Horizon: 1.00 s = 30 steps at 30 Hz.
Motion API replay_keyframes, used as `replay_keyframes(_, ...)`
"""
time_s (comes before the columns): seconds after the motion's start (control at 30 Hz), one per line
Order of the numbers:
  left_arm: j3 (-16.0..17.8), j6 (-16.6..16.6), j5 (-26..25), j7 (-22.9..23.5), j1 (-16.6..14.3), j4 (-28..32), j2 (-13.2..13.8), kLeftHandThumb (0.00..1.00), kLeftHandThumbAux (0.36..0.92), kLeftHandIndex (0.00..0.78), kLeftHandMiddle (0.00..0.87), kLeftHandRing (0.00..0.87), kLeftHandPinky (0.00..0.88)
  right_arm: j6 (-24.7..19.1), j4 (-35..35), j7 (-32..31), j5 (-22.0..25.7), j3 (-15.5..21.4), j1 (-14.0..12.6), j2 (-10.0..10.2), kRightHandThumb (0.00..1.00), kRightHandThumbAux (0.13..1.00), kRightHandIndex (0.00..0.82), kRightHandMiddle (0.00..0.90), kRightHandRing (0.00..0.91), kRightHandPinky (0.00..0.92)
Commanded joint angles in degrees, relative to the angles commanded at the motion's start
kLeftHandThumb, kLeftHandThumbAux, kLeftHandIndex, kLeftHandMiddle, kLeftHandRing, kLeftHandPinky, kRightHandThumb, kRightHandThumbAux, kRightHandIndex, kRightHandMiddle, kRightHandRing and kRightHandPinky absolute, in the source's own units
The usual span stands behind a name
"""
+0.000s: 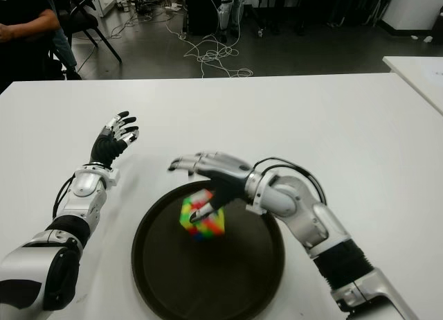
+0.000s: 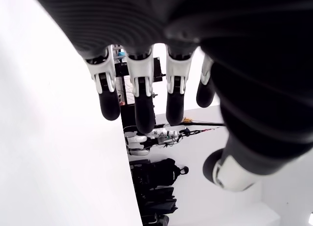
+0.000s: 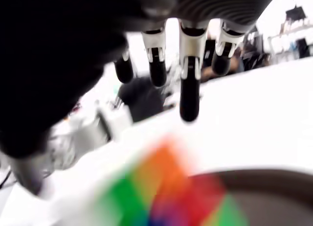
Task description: Pick up the Rubik's Cube and put it in the plate
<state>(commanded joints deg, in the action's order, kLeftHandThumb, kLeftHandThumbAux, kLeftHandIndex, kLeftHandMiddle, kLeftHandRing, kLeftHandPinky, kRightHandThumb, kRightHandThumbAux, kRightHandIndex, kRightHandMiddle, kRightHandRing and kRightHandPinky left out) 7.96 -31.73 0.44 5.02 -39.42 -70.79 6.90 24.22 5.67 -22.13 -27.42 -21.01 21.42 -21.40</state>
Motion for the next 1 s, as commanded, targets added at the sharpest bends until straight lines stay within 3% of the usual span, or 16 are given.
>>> replay_keyframes(0.37,-0.18,0.71,0.43,-0.99,-0.10,-0.18,0.01,0.210,0.728,0.100,0.180,0.177,0.168,1.05,0.38,1.71,1.46,2.74,0.42,-1.26,0.000,0.475,0.000,0.000,0.000,0.000)
replay_keyframes(0.63,-0.72,0.56,1.09,-1.31,0.01,-0.09,0.24,0.202,0.731,0.101,0.173,0.178,0.186,1.42,-3.27,-4.24,12.42,11.98,0.72,-9.79,0.000,0.494,0.000,0.000,0.000,0.000)
replay_keyframes(0.7,-0.90,0.35,1.25,-1.24,0.14,0.01,0.27,0.198,0.734,0.101,0.174,0.176,0.178,0.11,-3.50,-5.17,16.43,15.02,0.98,-10.91,0.000,0.495,0.000,0.000,0.000,0.000)
replay_keyframes(0.83,-1.08,0.29,1.40,-1.29,0.18,0.06,0.28,0.189,0.737,0.101,0.174,0.174,0.169,-2.91,-4.37,-6.21,20.32,16.64,0.96,-10.52,0.000,0.492,0.000,0.000,0.000,0.000)
replay_keyframes(0.9,-1.21,0.30,1.52,-1.50,0.14,0.04,0.24,0.186,0.735,0.102,0.174,0.175,0.169,-3.48,-2.75,-5.64,23.29,17.83,0.82,-9.00,0.000,0.503,0.000,0.000,0.000,0.000)
replay_keyframes(0.97,-1.22,0.31,1.49,-1.67,0.08,0.02,0.13,0.184,0.734,0.103,0.174,0.176,0.171,-2.08,2.44,-3.73,26.17,19.05,2.10,-5.72,0.000,0.516,0.000,0.000,0.000,0.000)
replay_keyframes(1.0,-1.11,0.40,1.34,-1.70,0.00,-0.01,0.04,0.186,0.734,0.104,0.174,0.178,0.175,-1.00,7.42,-0.76,27.64,20.12,3.95,-1.91,0.000,0.527,0.000,0.000,0.000,0.000)
